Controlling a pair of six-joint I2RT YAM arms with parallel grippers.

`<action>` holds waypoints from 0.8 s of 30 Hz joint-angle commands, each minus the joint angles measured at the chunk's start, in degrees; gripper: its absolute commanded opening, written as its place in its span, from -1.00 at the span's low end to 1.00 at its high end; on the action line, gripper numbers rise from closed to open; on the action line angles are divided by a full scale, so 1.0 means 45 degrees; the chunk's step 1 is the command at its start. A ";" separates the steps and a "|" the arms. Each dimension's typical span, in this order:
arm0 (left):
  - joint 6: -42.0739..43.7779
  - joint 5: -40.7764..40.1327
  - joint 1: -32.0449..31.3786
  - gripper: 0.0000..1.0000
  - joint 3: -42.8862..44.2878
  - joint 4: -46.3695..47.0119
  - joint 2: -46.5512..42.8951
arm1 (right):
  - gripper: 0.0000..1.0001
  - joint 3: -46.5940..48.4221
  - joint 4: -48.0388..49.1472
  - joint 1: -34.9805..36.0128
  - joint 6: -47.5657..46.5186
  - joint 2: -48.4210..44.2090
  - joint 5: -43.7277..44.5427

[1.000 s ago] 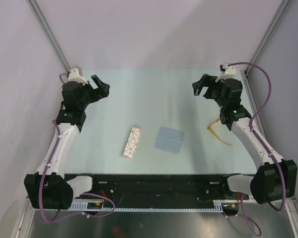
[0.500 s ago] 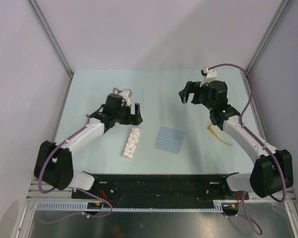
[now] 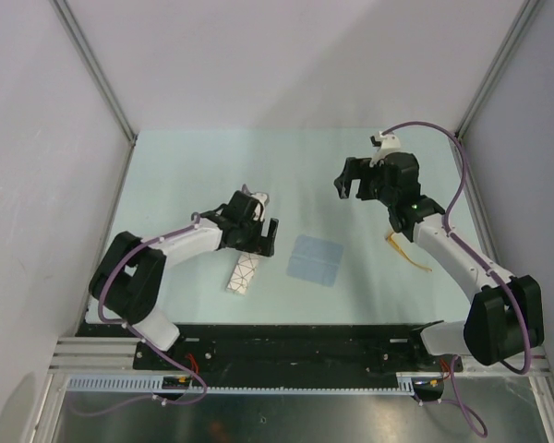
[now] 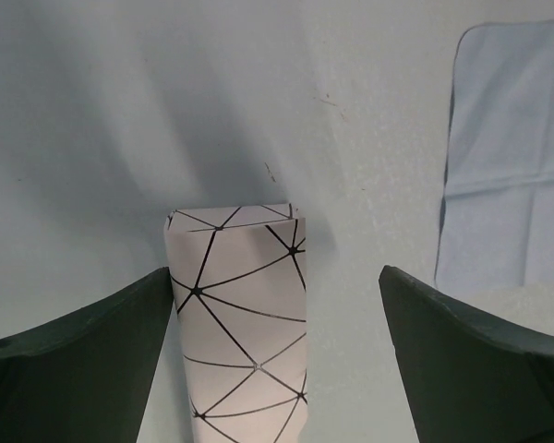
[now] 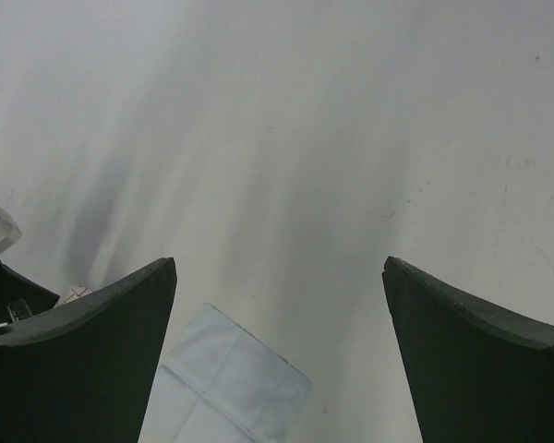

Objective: Organize the sunglasses
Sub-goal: Pick up the sunglasses case from the center of the board.

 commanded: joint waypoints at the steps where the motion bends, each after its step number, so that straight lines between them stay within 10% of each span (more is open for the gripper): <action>1: 0.0174 -0.0043 -0.0196 0.93 0.0289 -0.0074 0.0397 | 0.99 0.0281 -0.0205 0.0011 -0.0354 0.0097 0.0291; 12: 0.0252 -0.0648 -0.0216 0.86 -0.0081 -0.0679 0.0007 | 0.99 0.0300 -0.0635 -0.0204 -0.0336 0.0312 -0.0002; 24: -0.0119 -0.1234 -0.0216 -0.31 0.0445 -0.0698 0.0418 | 0.99 0.0281 -0.0675 -0.0204 -0.0101 0.0098 -0.0003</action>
